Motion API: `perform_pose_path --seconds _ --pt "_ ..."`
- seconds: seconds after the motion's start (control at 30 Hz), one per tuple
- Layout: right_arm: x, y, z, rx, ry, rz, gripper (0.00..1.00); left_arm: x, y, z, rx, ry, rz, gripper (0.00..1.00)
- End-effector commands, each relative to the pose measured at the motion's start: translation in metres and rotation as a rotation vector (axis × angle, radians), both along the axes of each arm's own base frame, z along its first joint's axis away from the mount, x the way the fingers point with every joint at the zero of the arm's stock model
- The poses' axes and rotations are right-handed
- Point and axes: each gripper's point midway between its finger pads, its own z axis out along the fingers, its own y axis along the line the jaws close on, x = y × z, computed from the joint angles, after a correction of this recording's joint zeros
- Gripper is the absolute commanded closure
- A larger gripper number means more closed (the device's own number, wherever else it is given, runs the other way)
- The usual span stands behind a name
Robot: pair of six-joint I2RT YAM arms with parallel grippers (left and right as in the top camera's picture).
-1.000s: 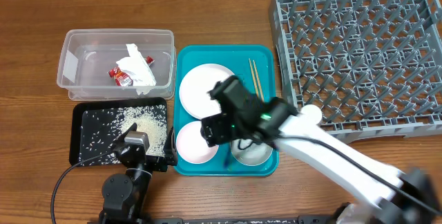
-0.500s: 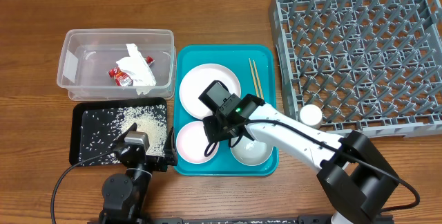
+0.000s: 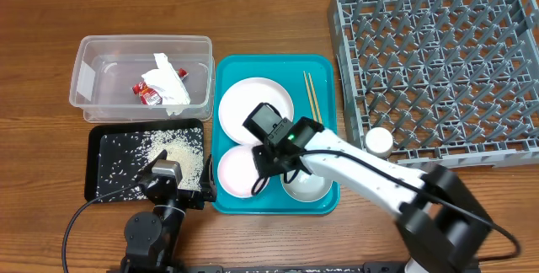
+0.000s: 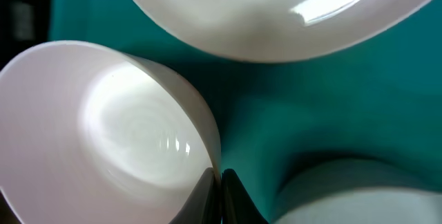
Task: Sort waste into correct bins and load items into the dishwasher
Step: 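Place the pink bowl in the grey dish rack with the right gripper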
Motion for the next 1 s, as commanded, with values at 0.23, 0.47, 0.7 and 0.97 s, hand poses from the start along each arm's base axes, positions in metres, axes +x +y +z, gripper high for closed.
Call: perform_pose_path --seconds 0.23,0.47,0.7,0.97 --pt "0.081 -0.170 0.224 -0.318 -0.880 -0.519 0.96 -0.001 -0.003 0.001 0.015 -0.013 -0.019 0.00" --pt "0.082 -0.289 0.277 -0.682 -1.074 -0.893 0.96 -0.001 -0.003 0.001 0.015 -0.013 -0.019 0.00" --pt "0.106 -0.359 0.241 -0.832 -0.935 -1.054 0.96 -0.001 -0.003 0.001 0.015 -0.013 -0.019 0.00" --pt "0.126 -0.419 0.176 -1.053 -0.733 -1.082 0.96 -0.001 -0.003 0.001 0.015 -0.013 -0.019 0.00"
